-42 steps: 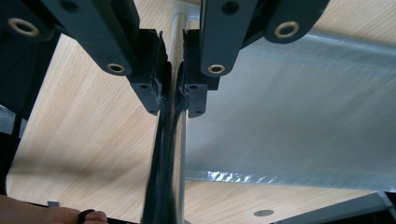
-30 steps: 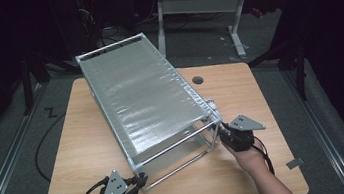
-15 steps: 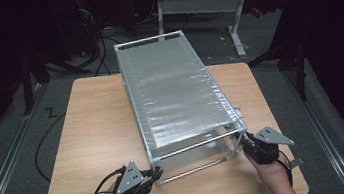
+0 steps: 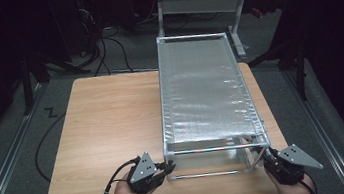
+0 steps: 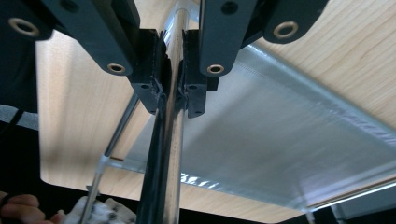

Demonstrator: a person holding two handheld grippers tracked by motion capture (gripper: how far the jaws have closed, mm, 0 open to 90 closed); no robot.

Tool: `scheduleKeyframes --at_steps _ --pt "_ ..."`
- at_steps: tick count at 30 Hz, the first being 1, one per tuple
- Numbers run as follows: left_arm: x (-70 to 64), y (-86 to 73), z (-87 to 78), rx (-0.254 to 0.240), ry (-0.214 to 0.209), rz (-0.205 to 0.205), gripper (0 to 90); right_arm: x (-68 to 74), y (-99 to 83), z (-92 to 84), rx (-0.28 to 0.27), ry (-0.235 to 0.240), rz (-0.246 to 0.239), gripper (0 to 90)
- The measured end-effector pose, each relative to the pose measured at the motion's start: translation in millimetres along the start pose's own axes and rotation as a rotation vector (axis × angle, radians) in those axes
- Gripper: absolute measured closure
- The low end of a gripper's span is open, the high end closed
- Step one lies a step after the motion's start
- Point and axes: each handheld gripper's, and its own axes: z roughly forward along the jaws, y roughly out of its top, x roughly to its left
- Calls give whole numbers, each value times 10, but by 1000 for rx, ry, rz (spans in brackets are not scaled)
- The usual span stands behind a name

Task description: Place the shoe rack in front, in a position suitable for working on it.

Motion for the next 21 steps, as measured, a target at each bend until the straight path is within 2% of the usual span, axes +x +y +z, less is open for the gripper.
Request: scheduleKeyframes --at_steps 5,7,11,12,13,14,16,18,19,21 --pt "101 -36 -88 5 48 -18 811 -9 -6 125 19 20 1 779" --pt "188 -87 -191 5 97 -42 810 -6 10 192 22 32 -1 779" --pt "285 -184 -395 6 166 -82 810 42 79 350 22 67 -17 779" --pt "285 -184 -395 6 166 -82 810 42 79 350 22 67 -17 779" --pt "332 -233 -505 9 206 -102 810 92 123 447 21 94 -35 779" --pt "332 -233 -505 9 206 -102 809 117 149 496 20 106 -46 779" --pt "386 -288 -614 4 253 -134 810 141 175 545 18 118 -54 779" --pt "445 -346 -726 1 298 -159 810 202 243 708 14 161 -64 778" --pt "488 -376 -797 5 336 -176 810 218 252 744 15 169 -67 778" --pt "537 -398 -852 5 370 -203 810 255 270 820 21 186 -73 778"
